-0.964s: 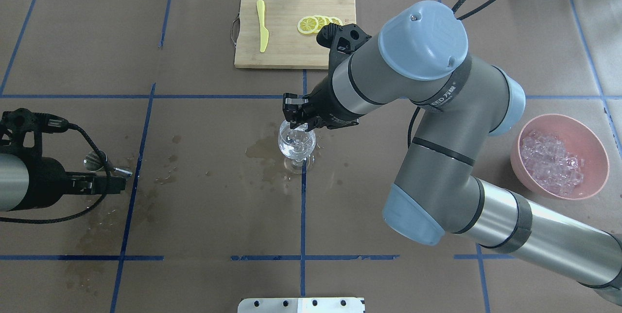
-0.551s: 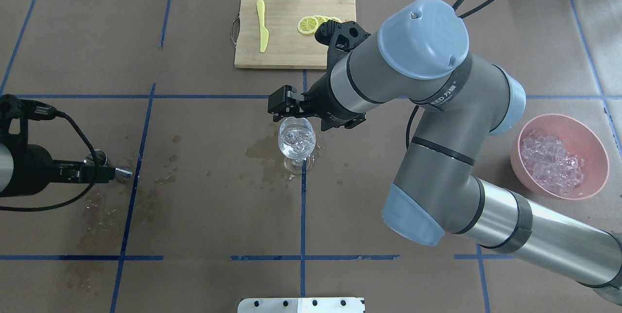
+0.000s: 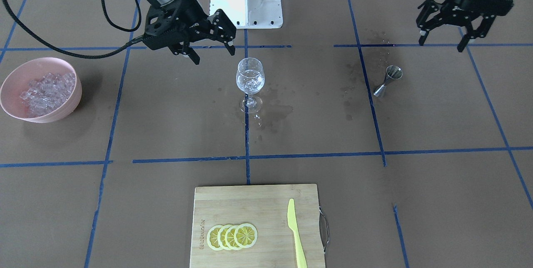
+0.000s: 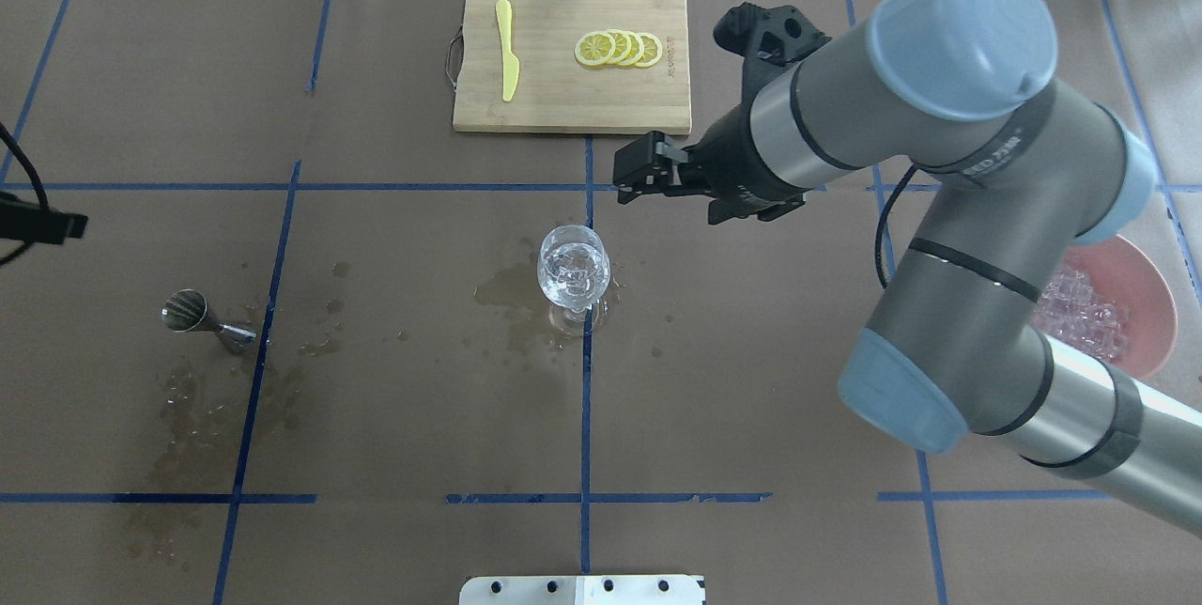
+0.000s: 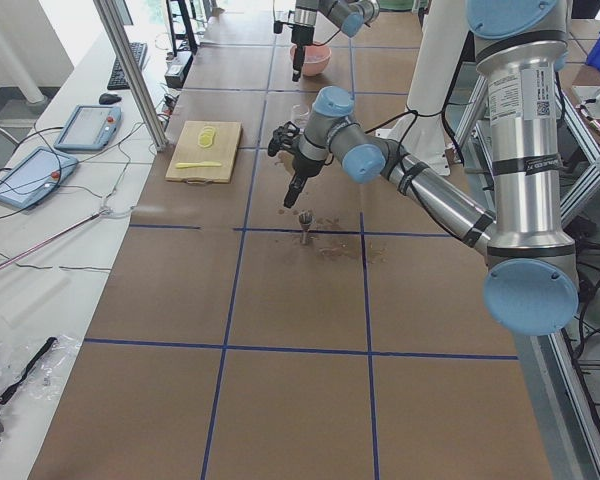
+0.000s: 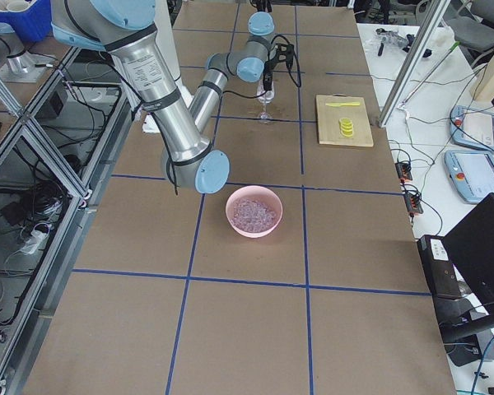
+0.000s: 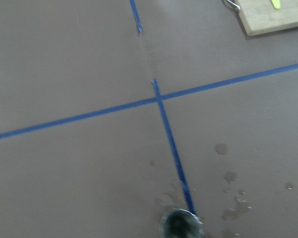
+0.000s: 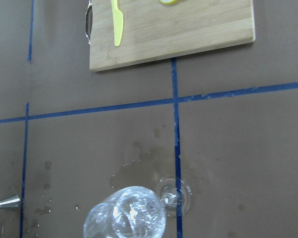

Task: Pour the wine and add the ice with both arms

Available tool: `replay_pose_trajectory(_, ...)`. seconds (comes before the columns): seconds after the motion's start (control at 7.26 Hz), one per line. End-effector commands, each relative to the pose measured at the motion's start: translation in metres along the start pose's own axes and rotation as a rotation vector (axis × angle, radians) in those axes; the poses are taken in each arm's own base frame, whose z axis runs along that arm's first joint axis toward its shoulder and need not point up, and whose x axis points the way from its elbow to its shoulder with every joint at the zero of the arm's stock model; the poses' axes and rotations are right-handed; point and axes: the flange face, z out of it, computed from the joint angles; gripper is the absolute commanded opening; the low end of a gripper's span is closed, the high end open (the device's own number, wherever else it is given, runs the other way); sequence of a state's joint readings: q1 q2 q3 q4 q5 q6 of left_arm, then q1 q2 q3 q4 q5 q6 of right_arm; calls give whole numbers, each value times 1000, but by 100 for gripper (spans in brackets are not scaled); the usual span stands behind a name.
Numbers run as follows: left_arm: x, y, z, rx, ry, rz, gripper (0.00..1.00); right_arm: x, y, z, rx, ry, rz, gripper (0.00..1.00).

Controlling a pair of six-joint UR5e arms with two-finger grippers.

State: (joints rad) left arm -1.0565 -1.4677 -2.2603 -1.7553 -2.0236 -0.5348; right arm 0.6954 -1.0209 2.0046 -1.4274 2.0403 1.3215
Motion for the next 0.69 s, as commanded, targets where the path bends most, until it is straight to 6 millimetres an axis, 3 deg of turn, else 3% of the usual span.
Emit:
replay_pose_trajectory(0.0,-100,-44,-14,-27,-15,37,100,67,-27,-31,-15,41,-61,100)
replay_pose_trajectory(0.14,-142,-42,-8,-54,-26,51,100,107,-45,-46,-31,64,-101,100)
replay_pose_trajectory(0.41,-220,-31,-6,-75,-81,28,100,221,-67,-63,-53,184,-200,100)
replay_pose_trajectory(0.55,-239,-25,2,-97,-83,51,100,278,-79,-77,-87,276,-258,100)
